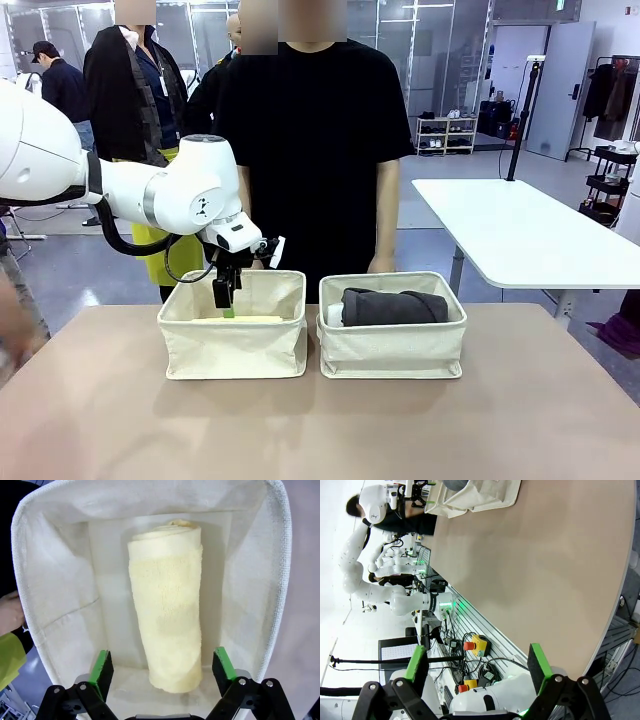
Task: Divide the towels into two baskets.
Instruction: Pick up one hotel-folded towel from the bottom of the table and place it in the Fabric basket indicated by the person.
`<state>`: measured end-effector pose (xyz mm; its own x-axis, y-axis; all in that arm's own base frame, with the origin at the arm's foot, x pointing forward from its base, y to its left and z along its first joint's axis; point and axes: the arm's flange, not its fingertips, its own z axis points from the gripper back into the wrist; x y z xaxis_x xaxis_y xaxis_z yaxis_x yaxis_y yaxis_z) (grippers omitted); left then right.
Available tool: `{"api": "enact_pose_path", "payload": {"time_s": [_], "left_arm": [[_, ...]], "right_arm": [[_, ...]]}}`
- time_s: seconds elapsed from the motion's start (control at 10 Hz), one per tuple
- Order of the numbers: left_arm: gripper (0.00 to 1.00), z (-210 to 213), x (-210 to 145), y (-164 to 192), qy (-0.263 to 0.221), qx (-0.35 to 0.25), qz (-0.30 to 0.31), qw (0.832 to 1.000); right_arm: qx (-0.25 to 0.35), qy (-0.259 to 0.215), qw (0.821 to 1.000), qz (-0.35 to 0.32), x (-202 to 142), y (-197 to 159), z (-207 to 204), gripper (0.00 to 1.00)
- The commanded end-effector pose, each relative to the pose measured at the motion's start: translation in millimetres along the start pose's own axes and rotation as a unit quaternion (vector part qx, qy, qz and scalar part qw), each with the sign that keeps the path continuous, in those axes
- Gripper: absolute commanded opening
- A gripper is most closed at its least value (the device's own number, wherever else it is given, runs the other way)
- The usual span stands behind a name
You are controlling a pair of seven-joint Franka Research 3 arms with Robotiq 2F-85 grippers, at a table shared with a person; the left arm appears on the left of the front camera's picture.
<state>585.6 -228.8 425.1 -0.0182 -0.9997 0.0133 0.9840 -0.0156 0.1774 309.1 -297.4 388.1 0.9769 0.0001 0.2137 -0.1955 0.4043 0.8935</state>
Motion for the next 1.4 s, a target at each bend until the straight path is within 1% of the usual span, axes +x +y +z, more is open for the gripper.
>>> {"api": "enact_pose_path", "payload": {"time_s": [0.0, 0.7, 0.8, 0.9, 1.0, 1.1, 1.2, 1.3], "left_arm": [[1.00, 0, -2, 1, 0.002, 0.001, 0.001, 1.000], [1.00, 0, 0, 0, 0.000, 0.000, 0.000, 1.000], [1.00, 27, -6, 7, -0.015, -0.001, 0.027, 1.000], [1.00, 57, -18, 7, -0.022, 0.011, 0.072, 0.997], [1.00, 87, -40, -3, -0.031, 0.000, 0.130, 0.991], [1.00, 105, -64, -16, -0.055, -0.003, 0.171, 0.984], [1.00, 122, -87, -30, -0.109, -0.035, 0.203, 0.972], [1.00, 138, -116, -48, -0.156, -0.048, 0.246, 0.956]], "right_arm": [[-0.005, 0.006, 1.000, 0.000, -2, 3, 1, 1.00], [-0.005, 0.006, 1.000, 0.000, -2, 3, 1, 1.00], [-0.005, 0.006, 1.000, 0.000, -2, 3, 1, 1.00], [-0.005, 0.006, 1.000, 0.000, -2, 3, 1, 1.00], [-0.005, 0.006, 1.000, 0.000, -2, 3, 1, 1.00], [-0.005, 0.006, 1.000, 0.000, -2, 3, 1, 1.00], [-0.005, 0.006, 1.000, 0.000, -2, 3, 1, 1.00], [-0.005, 0.006, 1.000, 0.000, -2, 3, 1, 1.00]]}}
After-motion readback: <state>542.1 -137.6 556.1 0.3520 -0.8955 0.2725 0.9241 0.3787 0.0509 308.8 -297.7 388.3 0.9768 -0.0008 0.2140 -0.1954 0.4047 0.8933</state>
